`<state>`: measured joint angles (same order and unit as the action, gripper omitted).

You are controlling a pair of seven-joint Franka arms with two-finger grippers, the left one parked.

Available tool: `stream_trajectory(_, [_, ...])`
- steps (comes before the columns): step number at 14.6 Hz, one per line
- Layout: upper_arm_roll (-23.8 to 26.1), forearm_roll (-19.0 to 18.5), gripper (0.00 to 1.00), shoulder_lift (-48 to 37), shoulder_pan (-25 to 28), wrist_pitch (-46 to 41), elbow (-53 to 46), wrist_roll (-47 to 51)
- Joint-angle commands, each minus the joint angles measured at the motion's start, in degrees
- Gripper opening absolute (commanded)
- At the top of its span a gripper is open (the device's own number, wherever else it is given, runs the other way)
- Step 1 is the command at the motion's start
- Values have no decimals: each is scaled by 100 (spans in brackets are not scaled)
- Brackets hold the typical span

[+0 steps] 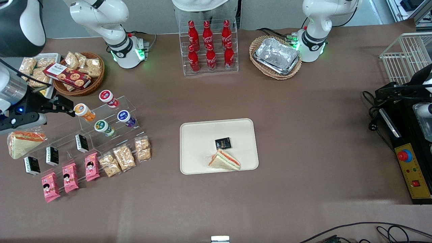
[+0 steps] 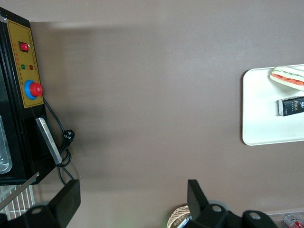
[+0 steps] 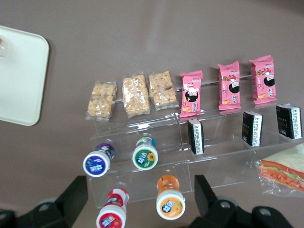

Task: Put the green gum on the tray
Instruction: 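Move the right gripper over the acrylic rack toward the green gum bottle, then lower the right gripper and close it on the green-labelled gum bottle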

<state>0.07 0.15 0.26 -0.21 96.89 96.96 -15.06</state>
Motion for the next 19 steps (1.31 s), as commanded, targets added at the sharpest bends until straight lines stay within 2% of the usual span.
stream_trajectory(1, [-42,99,100,-562,12,830,1235,-365])
stream_trajectory(9, [-59,108,100,-571,12,2509,2844,-778])
stream_trajectory(12, [-234,116,100,-448,-6,3062,3222,-1287])
stream_trajectory(19, [-288,450,100,-448,12,4075,4119,-1473])
